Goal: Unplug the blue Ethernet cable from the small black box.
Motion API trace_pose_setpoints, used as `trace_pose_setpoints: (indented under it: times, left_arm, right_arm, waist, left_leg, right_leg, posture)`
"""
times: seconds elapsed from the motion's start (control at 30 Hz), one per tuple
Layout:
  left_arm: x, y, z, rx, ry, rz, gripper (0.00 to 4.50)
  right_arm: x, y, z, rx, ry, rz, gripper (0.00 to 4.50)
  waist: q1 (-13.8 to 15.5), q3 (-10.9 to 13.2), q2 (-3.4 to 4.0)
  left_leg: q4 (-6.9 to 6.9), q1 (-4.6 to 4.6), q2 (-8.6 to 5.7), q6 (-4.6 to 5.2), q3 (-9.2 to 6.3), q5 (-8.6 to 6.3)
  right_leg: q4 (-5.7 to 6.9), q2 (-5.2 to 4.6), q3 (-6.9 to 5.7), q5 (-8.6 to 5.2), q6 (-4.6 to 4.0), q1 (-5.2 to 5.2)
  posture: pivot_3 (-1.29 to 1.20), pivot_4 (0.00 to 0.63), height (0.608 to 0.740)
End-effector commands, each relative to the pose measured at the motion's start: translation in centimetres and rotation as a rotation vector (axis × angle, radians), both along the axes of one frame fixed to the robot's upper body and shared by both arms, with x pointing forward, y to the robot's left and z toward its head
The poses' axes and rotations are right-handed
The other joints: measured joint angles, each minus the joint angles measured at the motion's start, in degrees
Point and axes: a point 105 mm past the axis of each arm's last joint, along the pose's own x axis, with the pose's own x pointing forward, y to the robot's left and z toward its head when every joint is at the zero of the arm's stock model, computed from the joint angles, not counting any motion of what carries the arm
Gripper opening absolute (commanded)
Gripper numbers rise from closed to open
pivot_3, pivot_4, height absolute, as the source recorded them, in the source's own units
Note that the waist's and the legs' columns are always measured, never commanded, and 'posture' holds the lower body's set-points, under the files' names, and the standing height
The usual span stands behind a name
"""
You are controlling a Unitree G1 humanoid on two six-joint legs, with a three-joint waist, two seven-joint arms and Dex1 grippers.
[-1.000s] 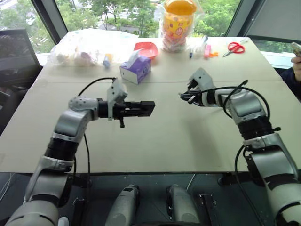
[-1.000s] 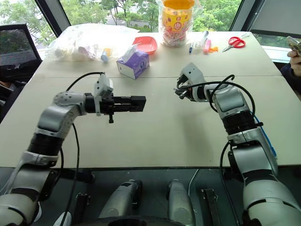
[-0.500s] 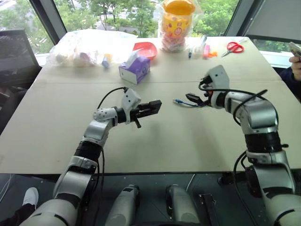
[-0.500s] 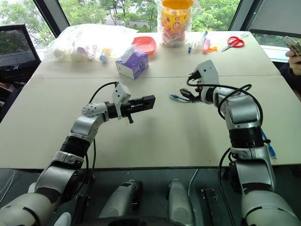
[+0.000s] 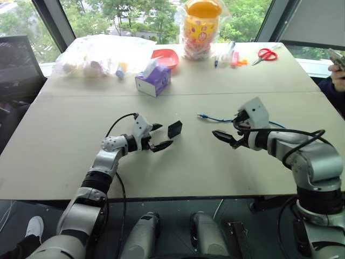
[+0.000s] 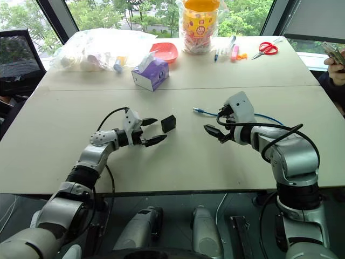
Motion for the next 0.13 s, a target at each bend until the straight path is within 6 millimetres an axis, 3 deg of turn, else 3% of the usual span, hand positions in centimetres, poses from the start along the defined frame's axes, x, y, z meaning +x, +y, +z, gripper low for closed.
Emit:
trace_pose_setpoints:
  times: [0.03,0.13]
  left_arm:
    - [-0.7,0.3,2.8,-0.025,-0.046,-0.053,4.48]
    - [-1.6,1.0,4.6,-0.027,-0.064,-0.068,4.48]
  right_arm:
    - [-1.1,0.0,1.2,-0.001,-0.025,0.049,4.5]
    - [-1.9,0.1,1.3,0.005,-0.013,0.091,4.5]
  waist:
    - [0.1,0.0,0.0]
    - [0.11,0.0,0.0]
  left_leg:
    - [0.0,0.01,0.0,0.0,0.0,0.0]
    - [0.0,-0.03,0.0,0.0,-0.03,0.0]
  right_leg:
    - [-0.02,-0.01,0.0,-0.01,-0.01,0.02]
    - [-0.09,-0.02,-0.02,-0.04,-0.06,0.04]
  posture:
    - [0.0,0.15,0.74]
    - [0.0,0.15,0.74]
